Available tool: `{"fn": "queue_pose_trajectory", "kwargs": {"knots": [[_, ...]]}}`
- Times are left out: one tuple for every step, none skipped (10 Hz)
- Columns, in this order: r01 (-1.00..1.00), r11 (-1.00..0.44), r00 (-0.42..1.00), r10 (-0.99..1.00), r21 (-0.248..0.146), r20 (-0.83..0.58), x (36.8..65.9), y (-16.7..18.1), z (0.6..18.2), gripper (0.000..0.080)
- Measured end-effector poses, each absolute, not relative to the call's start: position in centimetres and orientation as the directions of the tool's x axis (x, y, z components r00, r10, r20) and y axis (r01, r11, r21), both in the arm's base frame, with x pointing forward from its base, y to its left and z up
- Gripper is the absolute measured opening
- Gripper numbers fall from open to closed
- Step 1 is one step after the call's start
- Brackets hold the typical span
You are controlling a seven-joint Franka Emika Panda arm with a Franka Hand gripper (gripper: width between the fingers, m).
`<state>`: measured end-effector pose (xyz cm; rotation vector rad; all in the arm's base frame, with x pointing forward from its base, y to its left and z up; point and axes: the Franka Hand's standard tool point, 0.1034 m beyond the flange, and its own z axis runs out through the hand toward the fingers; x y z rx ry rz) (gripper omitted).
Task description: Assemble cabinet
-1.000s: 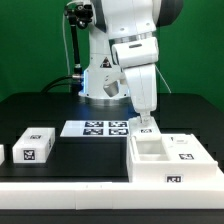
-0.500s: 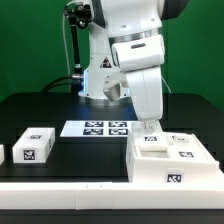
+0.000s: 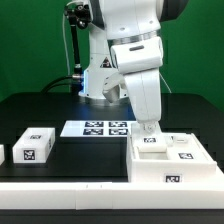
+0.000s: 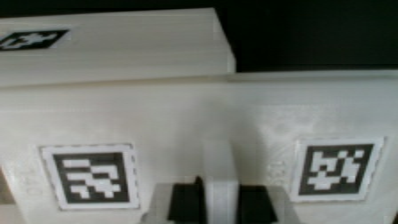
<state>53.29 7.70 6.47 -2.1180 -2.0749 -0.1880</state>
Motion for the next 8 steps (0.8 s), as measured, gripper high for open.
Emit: {"fn": "queue_pose_trajectory", "kwargs": {"knots": [[0.999,-0.015,0.024,0.976,-0.039,0.218,54.6,7.7,6.5,0.0061],[0.999,-0.011,0.020,0.973,-0.038,0.231,56.1,7.6,6.5,0.0061],[0.999,-0.006,0.016,0.970,-0.042,0.242,57.0,7.6,6.2,0.0061],[0.999,-0.004,0.013,0.969,-0.036,0.248,57.7,7.5,6.2,0.0061],[0.999,-0.002,0.010,0.968,-0.033,0.250,57.9,7.6,6.2,0.0061],[1.000,-0.001,0.009,0.968,-0.031,0.253,58.0,7.6,6.1,0.0061],[1.000,0.003,0.004,0.967,-0.027,0.256,58.3,7.6,6.2,0.0061],[0.999,0.008,0.001,0.967,-0.034,0.257,58.5,7.5,6.2,0.0061]]}}
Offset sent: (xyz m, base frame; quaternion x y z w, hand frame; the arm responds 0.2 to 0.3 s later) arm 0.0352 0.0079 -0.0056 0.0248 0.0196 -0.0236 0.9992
